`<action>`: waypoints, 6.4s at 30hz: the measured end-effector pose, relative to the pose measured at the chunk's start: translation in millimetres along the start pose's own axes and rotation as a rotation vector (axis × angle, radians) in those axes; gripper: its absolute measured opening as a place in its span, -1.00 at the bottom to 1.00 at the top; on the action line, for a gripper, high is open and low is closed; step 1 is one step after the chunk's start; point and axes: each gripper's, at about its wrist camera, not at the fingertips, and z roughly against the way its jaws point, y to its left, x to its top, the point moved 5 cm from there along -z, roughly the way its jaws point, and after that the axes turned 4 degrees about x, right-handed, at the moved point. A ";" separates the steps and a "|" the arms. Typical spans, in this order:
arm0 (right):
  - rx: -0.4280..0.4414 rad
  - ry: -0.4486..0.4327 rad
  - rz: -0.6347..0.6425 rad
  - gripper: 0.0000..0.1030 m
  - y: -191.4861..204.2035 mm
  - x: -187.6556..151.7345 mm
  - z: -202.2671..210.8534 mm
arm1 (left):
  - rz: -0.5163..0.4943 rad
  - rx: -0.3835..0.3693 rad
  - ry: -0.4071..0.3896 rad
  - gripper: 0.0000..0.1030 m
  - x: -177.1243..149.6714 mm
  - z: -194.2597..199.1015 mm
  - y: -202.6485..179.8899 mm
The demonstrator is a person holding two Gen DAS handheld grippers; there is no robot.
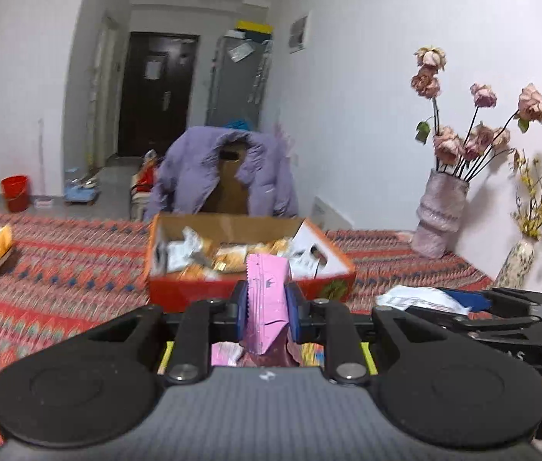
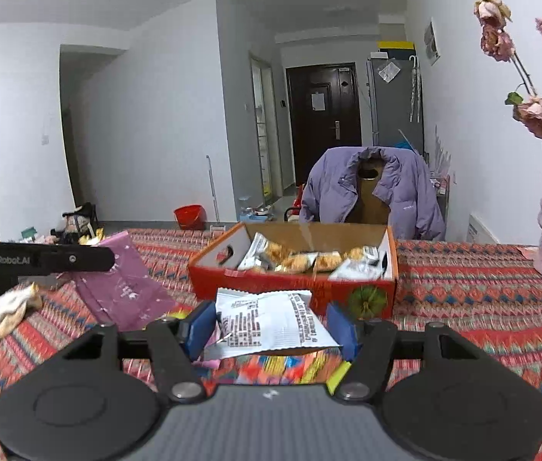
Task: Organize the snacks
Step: 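Lift both held packets and carry them over the cardboard box, then open both tools to drop the pink packet and sachet into the box, then move both open tools back to the snack pile, then grasp a large pink bag with the left tool while the right tool grasps a pink packet, then lift both held pink packets and carry them over the cardboard box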
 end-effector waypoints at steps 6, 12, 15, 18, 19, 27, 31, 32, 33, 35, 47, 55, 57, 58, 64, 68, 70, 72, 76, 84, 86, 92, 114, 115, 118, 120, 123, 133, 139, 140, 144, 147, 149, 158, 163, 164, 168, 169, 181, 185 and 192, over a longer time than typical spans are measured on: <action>0.008 0.042 -0.083 0.23 -52.5 46.5 -85.3 | 0.028 -0.021 0.050 -0.59 43.7 -91.2 9.0; -0.062 0.134 -0.161 0.23 -103.9 50.8 -182.4 | 0.148 0.016 0.081 -0.59 58.2 -184.8 29.2; -0.121 0.175 -0.169 0.23 -121.2 42.4 -215.2 | 0.217 -0.040 0.135 -0.59 52.5 -223.4 29.8; -0.165 0.205 -0.153 0.24 -129.1 32.1 -234.8 | 0.261 -0.064 0.160 -0.59 38.9 -253.6 28.1; -0.177 0.209 -0.143 0.24 -130.6 29.0 -238.2 | 0.274 -0.065 0.159 -0.59 33.6 -258.8 28.8; -0.184 0.173 -0.150 0.57 -135.2 30.1 -229.9 | 0.302 -0.045 0.204 0.00 -1.8 -285.7 41.6; -0.186 0.149 -0.128 0.62 -131.5 38.7 -211.6 | 0.168 -0.002 0.180 0.40 -1.0 -267.4 45.3; -0.187 0.144 -0.127 0.62 -130.3 41.2 -206.8 | 0.135 0.008 0.171 0.42 0.2 -260.4 46.7; -0.184 0.139 -0.124 0.62 -128.7 43.6 -201.5 | 0.114 0.017 0.164 0.42 2.6 -253.8 47.0; -0.176 0.126 -0.122 0.63 -123.3 47.8 -188.7 | 0.076 0.029 0.148 0.42 8.1 -233.1 49.4; -0.084 0.040 -0.020 0.83 -47.9 27.2 -53.7 | -0.113 0.151 -0.042 0.88 -22.0 -28.4 41.6; -0.167 -0.052 -0.032 1.00 -0.9 -28.2 29.5 | -0.157 0.210 -0.121 1.00 -79.7 72.4 25.9; -0.180 -0.073 -0.034 1.00 8.2 -40.0 45.2 | -0.155 0.205 -0.116 1.00 -88.5 83.4 24.6; -0.179 -0.081 -0.037 1.00 14.0 -46.0 52.3 | -0.156 0.203 -0.110 1.00 -92.5 86.8 23.3; -0.282 -0.077 -0.013 1.00 40.1 -73.6 80.6 | -0.186 0.219 -0.110 1.00 -106.6 104.1 15.7; -0.316 -0.113 0.004 1.00 50.2 -86.7 95.4 | -0.162 0.218 -0.116 1.00 -111.1 114.0 16.1; -0.305 -0.121 -0.001 1.00 54.8 -92.6 99.6 | -0.139 0.215 -0.111 1.00 -114.4 116.1 18.1; -0.296 -0.110 0.002 1.00 56.5 -97.7 97.4 | -0.110 0.210 -0.088 1.00 -117.6 113.4 20.8; -0.288 -0.104 0.005 1.00 57.5 -105.7 91.8 | -0.070 0.179 -0.055 1.00 -121.7 107.3 25.6; -0.195 -0.059 -0.004 1.00 56.4 -108.4 73.5 | -0.041 0.120 0.003 1.00 -125.3 81.0 30.4; -0.201 -0.041 -0.014 1.00 53.4 -110.9 66.3 | -0.030 0.095 0.028 1.00 -128.5 70.5 29.9; -0.219 -0.057 -0.040 0.89 40.7 -108.5 49.2 | -0.087 0.078 0.070 1.00 -127.8 35.7 29.6; -0.170 0.065 -0.042 0.49 -0.5 -81.8 -44.3 | -0.291 -0.101 0.282 0.88 -115.8 -146.0 40.7; -0.165 0.073 -0.045 0.49 -3.0 -80.4 -49.6 | -0.293 -0.105 0.288 0.81 -116.1 -148.6 42.4; -0.165 0.084 -0.033 0.49 -6.4 -74.7 -64.3 | -0.268 -0.106 0.311 0.62 -117.0 -150.3 49.4; -0.153 0.083 -0.018 0.49 -6.4 -68.7 -72.5 | -0.248 -0.130 0.320 0.48 -115.5 -143.9 53.5; -0.111 0.092 0.013 0.49 -7.1 -58.4 -91.4 | -0.195 -0.143 0.370 0.44 -115.9 -138.1 58.8; -0.033 0.221 -0.121 0.66 -17.7 -55.9 -194.8 | -0.149 -0.060 0.316 0.21 -121.7 -139.3 51.0; -0.068 0.306 -0.096 0.73 -7.2 -65.4 -236.8 | -0.138 0.042 0.266 0.21 -116.4 -104.5 57.7; -0.080 0.317 -0.087 0.73 -6.7 -66.8 -239.9 | -0.123 0.062 0.256 0.21 -113.6 -96.9 61.4; -0.080 0.332 -0.094 0.62 -6.9 -68.0 -242.8 | -0.033 0.125 0.229 0.21 -105.6 -72.6 77.2; -0.069 0.334 -0.071 0.43 -5.2 -66.2 -240.1 | 0.000 0.149 0.212 0.21 -101.7 -59.1 80.4; -0.051 0.315 -0.076 0.36 -3.3 -62.2 -235.4 | -0.011 0.153 0.192 0.21 -97.5 -50.3 78.5; 0.057 0.146 0.008 0.34 43.5 -31.9 -190.3 | 0.009 0.190 0.102 0.21 -77.8 -1.9 72.4; 0.096 0.097 0.012 0.34 57.6 -24.1 -131.7 | 0.008 0.219 0.078 0.21 -80.2 25.8 69.7; 0.095 0.096 0.005 0.34 57.7 -24.5 -119.9 | 0.007 0.222 0.079 0.22 -82.4 30.1 68.0; 0.068 0.095 0.025 0.34 58.3 -34.1 -67.6 | 0.025 0.213 0.089 0.22 -92.8 40.1 59.4; 0.061 0.092 0.036 0.34 58.6 -37.6 -52.9 | 0.030 0.211 0.094 0.22 -95.4 41.6 56.3; -0.040 0.121 0.027 0.34 45.7 -97.7 52.8 | 0.011 0.154 0.091 0.22 -107.8 61.2 10.7; -0.052 0.119 0.035 0.34 41.3 -99.9 59.5 | 0.000 0.142 0.079 0.22 -107.5 65.2 1.9; -0.048 0.107 0.020 0.34 36.7 -96.7 59.1 | -0.026 0.136 0.075 0.22 -107.2 63.0 -5.1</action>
